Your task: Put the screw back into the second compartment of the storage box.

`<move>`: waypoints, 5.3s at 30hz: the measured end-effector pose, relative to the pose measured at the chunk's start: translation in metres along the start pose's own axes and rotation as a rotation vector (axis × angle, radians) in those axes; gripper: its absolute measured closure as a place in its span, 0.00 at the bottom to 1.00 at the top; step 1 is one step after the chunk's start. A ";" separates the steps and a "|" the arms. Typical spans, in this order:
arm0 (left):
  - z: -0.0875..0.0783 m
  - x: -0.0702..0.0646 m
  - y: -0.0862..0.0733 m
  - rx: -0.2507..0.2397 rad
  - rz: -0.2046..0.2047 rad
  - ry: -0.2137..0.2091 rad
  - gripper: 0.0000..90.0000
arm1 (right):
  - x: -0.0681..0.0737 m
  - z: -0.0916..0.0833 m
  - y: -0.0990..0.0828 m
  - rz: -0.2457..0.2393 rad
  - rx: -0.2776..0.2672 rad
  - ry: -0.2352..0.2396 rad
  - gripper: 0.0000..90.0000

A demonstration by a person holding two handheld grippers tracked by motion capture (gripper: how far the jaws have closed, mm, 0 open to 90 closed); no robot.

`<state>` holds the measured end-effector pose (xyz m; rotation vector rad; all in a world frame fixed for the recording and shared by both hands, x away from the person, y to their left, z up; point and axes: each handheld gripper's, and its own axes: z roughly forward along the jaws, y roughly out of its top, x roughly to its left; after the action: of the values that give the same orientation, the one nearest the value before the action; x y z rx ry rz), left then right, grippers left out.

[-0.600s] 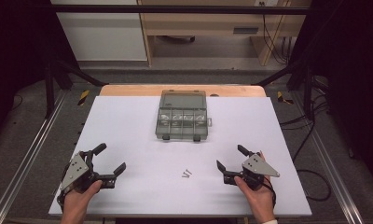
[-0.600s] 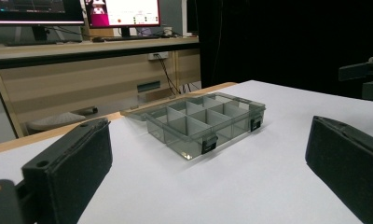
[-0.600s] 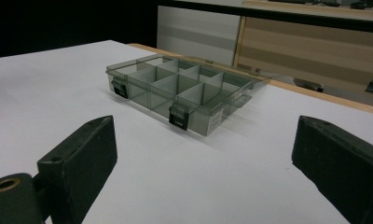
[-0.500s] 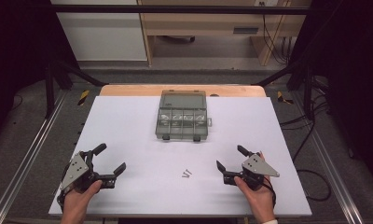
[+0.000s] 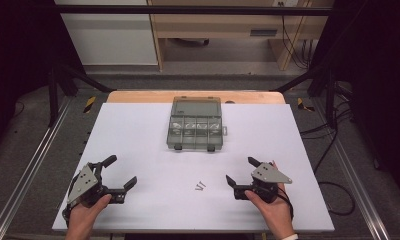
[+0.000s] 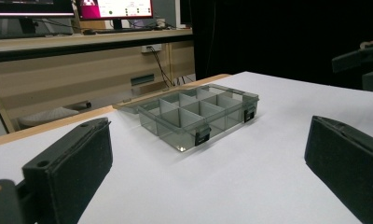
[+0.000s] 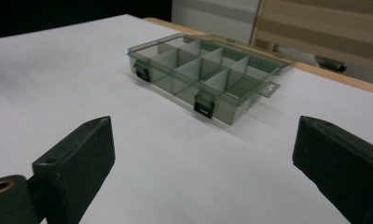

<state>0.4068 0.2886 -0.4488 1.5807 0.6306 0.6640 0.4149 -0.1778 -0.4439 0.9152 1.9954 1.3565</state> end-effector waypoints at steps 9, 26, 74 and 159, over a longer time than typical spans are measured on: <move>-0.001 0.001 0.000 -0.005 -0.003 0.003 0.01 | 0.010 0.023 0.050 -0.089 0.265 0.065 0.07; -0.001 0.001 0.001 -0.001 0.002 0.003 0.02 | 0.022 0.071 0.067 -0.152 0.540 0.145 0.07; -0.002 0.001 0.000 0.008 0.006 0.005 0.02 | 0.050 0.111 0.046 -0.154 0.710 0.238 0.55; 0.001 -0.002 -0.002 0.031 0.027 -0.003 0.02 | 0.029 0.143 0.139 -0.119 0.346 0.143 0.98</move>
<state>0.4062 0.2863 -0.4508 1.6214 0.6203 0.6747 0.5367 -0.0385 -0.3634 0.8489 2.4036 1.0552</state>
